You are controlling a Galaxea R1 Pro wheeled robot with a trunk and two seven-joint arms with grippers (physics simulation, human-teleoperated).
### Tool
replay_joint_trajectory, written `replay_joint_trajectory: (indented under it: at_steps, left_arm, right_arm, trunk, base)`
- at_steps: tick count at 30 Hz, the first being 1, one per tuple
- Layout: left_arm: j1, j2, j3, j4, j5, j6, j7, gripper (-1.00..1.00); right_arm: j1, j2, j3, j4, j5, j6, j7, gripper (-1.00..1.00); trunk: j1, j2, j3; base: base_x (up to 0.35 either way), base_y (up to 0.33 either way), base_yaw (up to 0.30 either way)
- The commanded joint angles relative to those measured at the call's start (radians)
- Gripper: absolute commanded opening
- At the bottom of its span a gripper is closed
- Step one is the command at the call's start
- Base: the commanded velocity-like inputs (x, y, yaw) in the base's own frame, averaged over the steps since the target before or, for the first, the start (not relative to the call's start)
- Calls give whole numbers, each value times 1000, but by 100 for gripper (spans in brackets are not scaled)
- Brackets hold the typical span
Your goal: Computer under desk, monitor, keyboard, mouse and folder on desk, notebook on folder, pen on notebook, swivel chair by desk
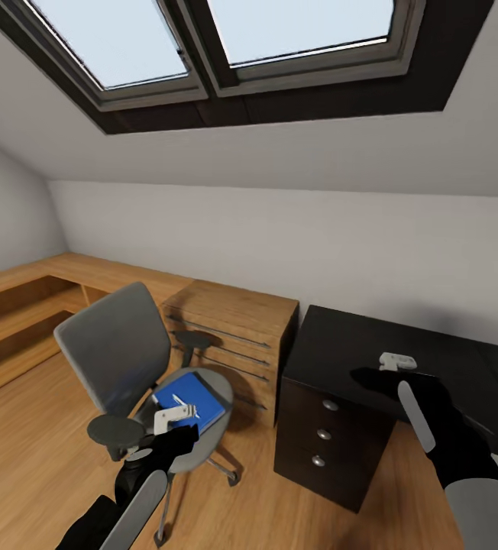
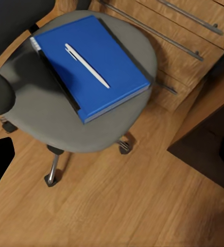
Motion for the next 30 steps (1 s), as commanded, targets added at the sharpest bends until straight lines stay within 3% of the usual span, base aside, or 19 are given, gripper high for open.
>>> replay_joint_trajectory:
  at_steps: [1,30]
  left_arm:
    - [-1,1,-2,-1,8,1,9,100]
    - [-1,2,-3,-2,8,1,9,100]
  right_arm:
    - [-1,0,-1,-1,-5,4,-3,-100]
    - [-1,1,-2,6,-4,2,-4,-100]
  trunk:
    - [0,-1,0]
    - [0,-1,14]
  base:
    - [-1,0,-181]
    - [0,-67,-242]
